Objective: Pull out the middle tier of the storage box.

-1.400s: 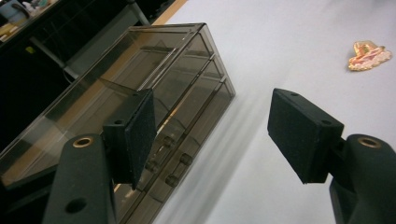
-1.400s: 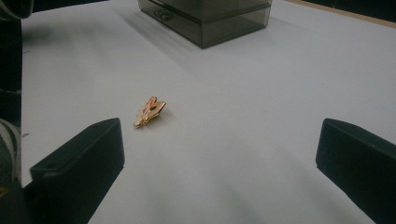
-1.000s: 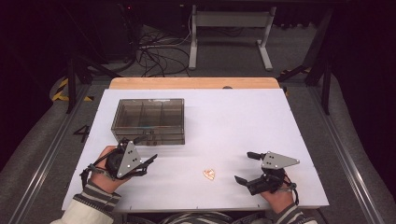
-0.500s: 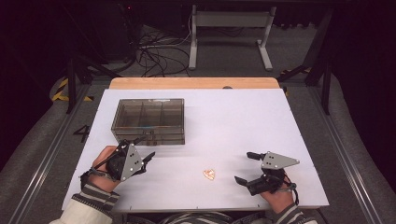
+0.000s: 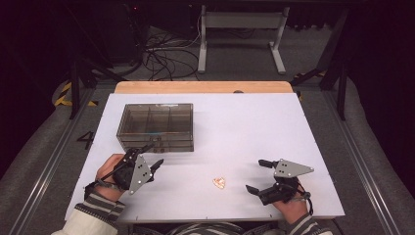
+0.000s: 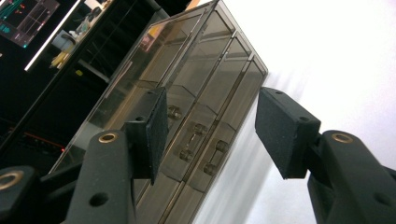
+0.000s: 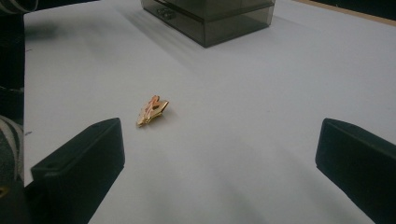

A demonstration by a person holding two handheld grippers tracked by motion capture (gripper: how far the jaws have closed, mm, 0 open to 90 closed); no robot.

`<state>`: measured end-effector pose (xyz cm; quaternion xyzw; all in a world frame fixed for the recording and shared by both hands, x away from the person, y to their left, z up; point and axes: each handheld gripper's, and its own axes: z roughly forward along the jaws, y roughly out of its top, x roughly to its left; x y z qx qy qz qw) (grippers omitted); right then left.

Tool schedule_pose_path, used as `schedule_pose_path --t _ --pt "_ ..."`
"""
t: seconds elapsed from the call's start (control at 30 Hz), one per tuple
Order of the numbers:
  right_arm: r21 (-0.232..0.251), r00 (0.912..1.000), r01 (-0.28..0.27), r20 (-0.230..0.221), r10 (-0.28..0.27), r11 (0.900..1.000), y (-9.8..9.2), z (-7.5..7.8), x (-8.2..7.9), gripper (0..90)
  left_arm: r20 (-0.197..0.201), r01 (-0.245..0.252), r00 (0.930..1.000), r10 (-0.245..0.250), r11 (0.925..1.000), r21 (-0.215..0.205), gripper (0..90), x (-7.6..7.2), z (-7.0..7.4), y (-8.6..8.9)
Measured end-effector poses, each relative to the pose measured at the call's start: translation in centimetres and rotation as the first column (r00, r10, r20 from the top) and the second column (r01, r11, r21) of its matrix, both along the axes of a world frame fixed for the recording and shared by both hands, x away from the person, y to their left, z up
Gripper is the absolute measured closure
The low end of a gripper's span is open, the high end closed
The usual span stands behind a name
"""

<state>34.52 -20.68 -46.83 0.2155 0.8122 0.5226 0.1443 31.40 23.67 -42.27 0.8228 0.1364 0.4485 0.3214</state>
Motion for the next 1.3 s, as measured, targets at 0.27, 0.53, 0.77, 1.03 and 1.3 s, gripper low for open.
schedule_pose_path --t 0.27,0.53,0.77,1.03,1.3 --pt "-0.001 1.0 -0.001 -0.001 0.001 1.0 0.0 0.0 0.0 1.8 0.055 -0.012 0.9984 0.009 0.998 0.063 48.1 0.0 -0.8 -0.2" --pt "-0.002 1.0 -0.002 -0.001 0.002 1.0 0.0 0.0 0.0 1.8 0.09 -0.055 0.995 0.045 0.992 0.113 51.5 0.2 -1.7 -0.2" --pt "-0.004 1.0 -0.005 -0.001 0.005 1.0 0.0 0.0 0.0 1.8 0.143 -0.091 0.9875 0.065 0.9794 0.181 53.1 0.4 -2.7 -0.6" --pt "-0.004 1.0 -0.006 -0.001 0.006 1.0 0.0 0.0 0.0 1.8 0.171 -0.096 0.9831 0.065 0.978 0.185 55.1 0.5 -3.0 -0.4" --pt "-0.005 0.9999 -0.01 -0.002 0.01 1.0 0.1 0.0 0.0 1.8 0.173 -0.083 0.9837 0.048 0.9753 0.205 54.5 0.7 -3.3 -0.3"
